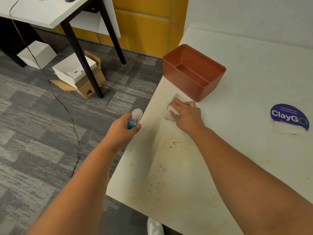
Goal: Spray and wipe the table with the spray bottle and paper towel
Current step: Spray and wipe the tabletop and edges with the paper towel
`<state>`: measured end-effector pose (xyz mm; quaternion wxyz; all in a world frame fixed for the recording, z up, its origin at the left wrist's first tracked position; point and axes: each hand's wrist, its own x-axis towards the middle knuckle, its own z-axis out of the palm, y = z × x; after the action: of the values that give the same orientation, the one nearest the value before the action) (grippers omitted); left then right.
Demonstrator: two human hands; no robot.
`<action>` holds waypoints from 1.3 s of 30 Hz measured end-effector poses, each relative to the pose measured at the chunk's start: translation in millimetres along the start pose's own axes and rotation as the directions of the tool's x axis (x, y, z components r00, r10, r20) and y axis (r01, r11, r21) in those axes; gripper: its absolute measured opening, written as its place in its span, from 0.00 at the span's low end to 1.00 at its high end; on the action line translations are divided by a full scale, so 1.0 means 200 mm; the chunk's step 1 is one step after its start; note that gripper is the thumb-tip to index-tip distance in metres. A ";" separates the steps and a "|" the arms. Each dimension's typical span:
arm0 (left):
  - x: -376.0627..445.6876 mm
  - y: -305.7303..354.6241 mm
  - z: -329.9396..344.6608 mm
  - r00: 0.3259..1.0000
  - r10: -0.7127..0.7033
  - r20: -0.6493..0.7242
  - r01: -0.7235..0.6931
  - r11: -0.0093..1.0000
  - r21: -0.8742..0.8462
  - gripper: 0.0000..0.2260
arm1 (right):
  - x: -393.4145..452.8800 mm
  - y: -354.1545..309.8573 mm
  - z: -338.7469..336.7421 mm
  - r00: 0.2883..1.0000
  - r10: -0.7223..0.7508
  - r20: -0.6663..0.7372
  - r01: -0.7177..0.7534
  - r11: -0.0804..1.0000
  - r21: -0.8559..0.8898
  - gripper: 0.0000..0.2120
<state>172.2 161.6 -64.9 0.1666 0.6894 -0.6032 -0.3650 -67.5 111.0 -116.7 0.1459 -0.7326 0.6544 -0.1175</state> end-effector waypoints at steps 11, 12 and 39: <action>-0.07 -0.06 -0.03 1.000 -0.002 -0.017 0.001 0.999 -0.041 0.12 | 0.01 -0.17 0.10 0.973 -0.180 0.146 0.176 0.984 0.037 0.24; -0.08 -0.06 -0.03 1.000 -0.008 -0.018 0.007 0.999 -0.041 0.12 | -0.03 -0.16 0.09 0.966 -0.221 0.131 0.215 0.975 0.058 0.25; -0.40 0.16 0.23 0.998 -0.001 0.058 0.001 1.000 0.003 0.14 | -0.59 0.40 -0.25 0.996 0.062 -0.059 -0.057 0.995 0.087 0.18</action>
<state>117.4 240.3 -50.5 0.1480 0.6789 -0.6080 -0.3841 -172.7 217.0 -97.6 0.1604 -0.7020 0.6744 -0.1637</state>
